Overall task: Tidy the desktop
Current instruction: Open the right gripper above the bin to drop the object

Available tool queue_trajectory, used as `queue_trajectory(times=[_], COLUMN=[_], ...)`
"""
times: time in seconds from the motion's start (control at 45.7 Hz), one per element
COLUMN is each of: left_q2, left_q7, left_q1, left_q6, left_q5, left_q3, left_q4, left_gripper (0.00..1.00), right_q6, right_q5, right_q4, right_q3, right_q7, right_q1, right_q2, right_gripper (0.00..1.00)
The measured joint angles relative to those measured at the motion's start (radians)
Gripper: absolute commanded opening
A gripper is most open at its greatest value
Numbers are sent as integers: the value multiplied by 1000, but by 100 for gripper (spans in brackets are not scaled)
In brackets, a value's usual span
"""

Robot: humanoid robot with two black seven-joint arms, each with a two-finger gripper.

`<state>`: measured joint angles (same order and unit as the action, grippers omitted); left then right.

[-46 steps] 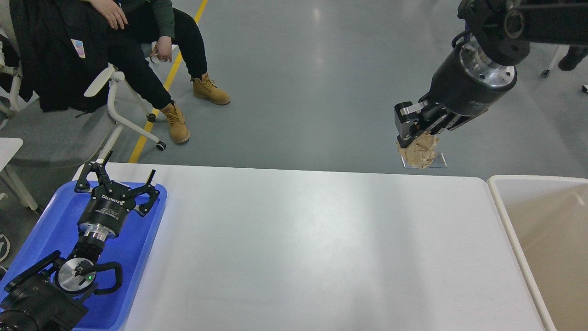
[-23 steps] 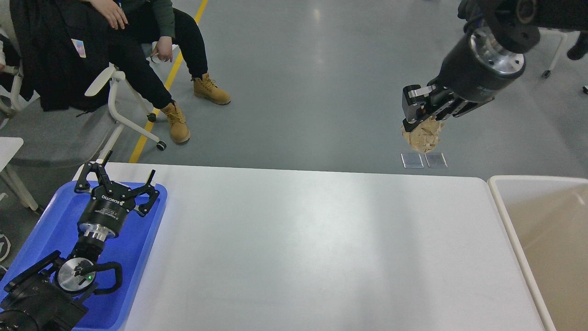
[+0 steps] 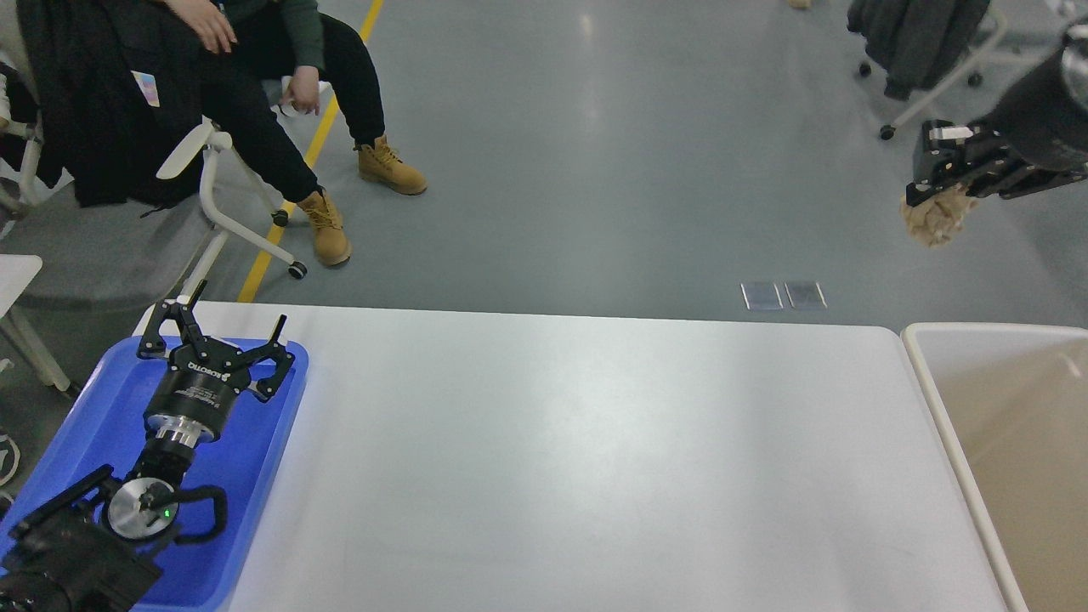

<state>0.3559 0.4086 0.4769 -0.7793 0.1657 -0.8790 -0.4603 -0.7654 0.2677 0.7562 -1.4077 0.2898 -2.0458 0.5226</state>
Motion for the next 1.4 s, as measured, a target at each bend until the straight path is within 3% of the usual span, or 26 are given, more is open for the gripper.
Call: queue_trajectory(times=[0.219,0.547,0.94,1.4], left_q2=[0,0,0,-1], left_q7=[0,0,0,1], left_q1=[0,0,0,0], left_q6=[0,0,0,0], left_q5=[0,0,0,0], left_q3=[0,0,0,0], left_q4=[0,0,0,0], left_gripper=[99,99,99,99], right_q6=[-4,117,357,495], right_q5=[-9,-21,-106,-131], right_q4=[-220,-319,-342,-346], right_q3=[12,73,205,326], right_q7=[-5,-23,-150,-227], right_q1=[194,405,743,939], right_q2=[111,226,250,186], right_gripper=[0,0,0,0])
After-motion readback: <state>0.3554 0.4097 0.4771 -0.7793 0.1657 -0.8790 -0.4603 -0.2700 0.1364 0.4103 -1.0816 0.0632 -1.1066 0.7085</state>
